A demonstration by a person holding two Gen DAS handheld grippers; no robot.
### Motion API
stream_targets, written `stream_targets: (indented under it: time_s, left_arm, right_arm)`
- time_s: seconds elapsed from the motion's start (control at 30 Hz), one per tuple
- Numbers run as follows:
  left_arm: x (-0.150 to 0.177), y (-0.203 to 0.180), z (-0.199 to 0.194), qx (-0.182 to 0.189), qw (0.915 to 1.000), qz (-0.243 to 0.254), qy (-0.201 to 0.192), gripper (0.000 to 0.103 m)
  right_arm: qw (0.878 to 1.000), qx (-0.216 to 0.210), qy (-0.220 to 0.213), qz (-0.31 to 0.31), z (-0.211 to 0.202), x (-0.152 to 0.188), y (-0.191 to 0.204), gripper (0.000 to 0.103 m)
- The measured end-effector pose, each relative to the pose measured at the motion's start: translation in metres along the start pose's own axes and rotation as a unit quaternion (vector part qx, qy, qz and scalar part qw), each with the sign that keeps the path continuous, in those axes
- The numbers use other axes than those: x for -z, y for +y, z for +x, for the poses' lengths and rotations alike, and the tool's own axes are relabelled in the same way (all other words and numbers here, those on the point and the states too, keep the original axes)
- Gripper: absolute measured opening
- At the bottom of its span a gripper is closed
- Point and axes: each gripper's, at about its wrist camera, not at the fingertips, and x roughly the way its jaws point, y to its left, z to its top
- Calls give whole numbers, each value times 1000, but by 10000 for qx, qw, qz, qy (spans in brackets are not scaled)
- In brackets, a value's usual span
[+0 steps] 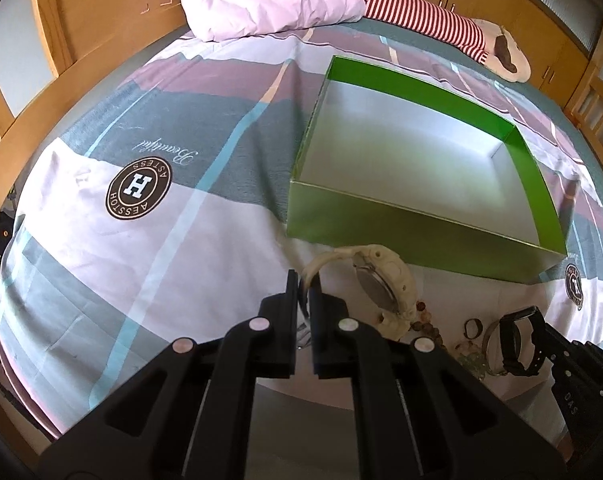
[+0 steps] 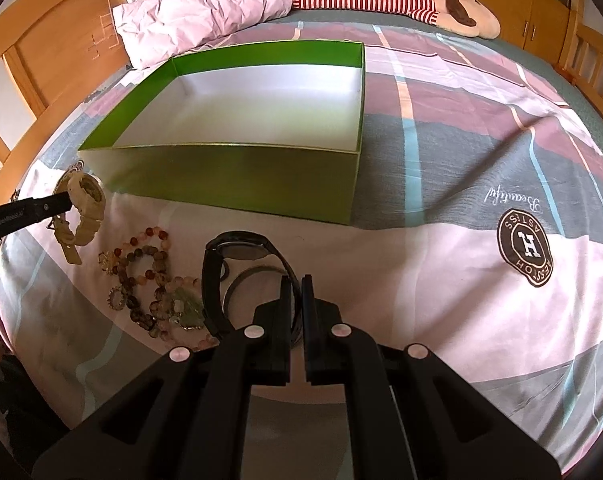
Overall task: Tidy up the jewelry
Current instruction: 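Carry both watches into the green box and open both tools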
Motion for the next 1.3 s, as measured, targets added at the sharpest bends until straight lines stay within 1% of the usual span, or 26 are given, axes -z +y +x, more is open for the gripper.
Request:
stream_targets:
  time_s: [0.3, 0.47, 0.57, 0.63, 0.77, 0.83, 0.9, 0.93, 1.0, 1.03, 1.1, 1.2, 1.23, 1.3]
  left_arm:
    - [4, -14, 1, -93, 9994, 327, 2, 5]
    - [6, -19, -1, -65, 9991, 418, -6, 5]
    - [6, -21, -5, -53, 9991, 425, -47, 5]
    - [5, -21, -9, 3, 9991, 407, -102, 5]
    - [-5, -17, -27, 273, 9987, 321, -294, 5]
    - [-21, -13, -35, 527, 9981, 133, -274, 5]
    - [-40, -12, -40, 817, 9963, -10, -250, 5]
    - [-49, -14, -44, 860, 9958, -8, -323, 5]
    - [-63, -19, -48, 823, 9955, 49, -463, 5]
    - [-73, -23, -50, 813, 9950, 87, -568, 5]
    - [-87, -30, -49, 867, 9933, 203, -737, 5]
    - [-97, -42, -35, 976, 9897, 432, -959, 5]
    - [-98, -44, -31, 972, 9895, 471, -964, 5]
    - [-100, -51, -17, 903, 9903, 546, -901, 7]
  right_arm:
    - [10000, 72, -26, -49, -2, 1, 2, 4]
    - [9999, 108, -44, -110, -2, 1, 5, 4]
    - [9999, 86, -64, -105, -3, 1, 6, 4]
    - [9999, -10, -103, -75, -7, -2, 7, 4]
    - [9984, -179, -530, -66, -33, -19, 9, 4]
    - [9971, -318, -697, 40, -45, -34, 8, 4]
    - [9954, -306, -900, 86, -56, -51, 7, 4]
    - [9947, -290, -979, 76, -59, -58, 8, 4]
    - [9925, -337, -1175, 51, -64, -73, 8, 4]
    - [9914, -390, -1245, 63, -62, -83, 8, 4]
    - [9917, -453, -1197, 148, -52, -93, 5, 4]
    - [9933, -511, -947, 411, -22, -100, -3, 4]
    - [9939, -491, -841, 508, -10, -100, -6, 4]
    - [9956, -419, -670, 503, 10, -99, -8, 5]
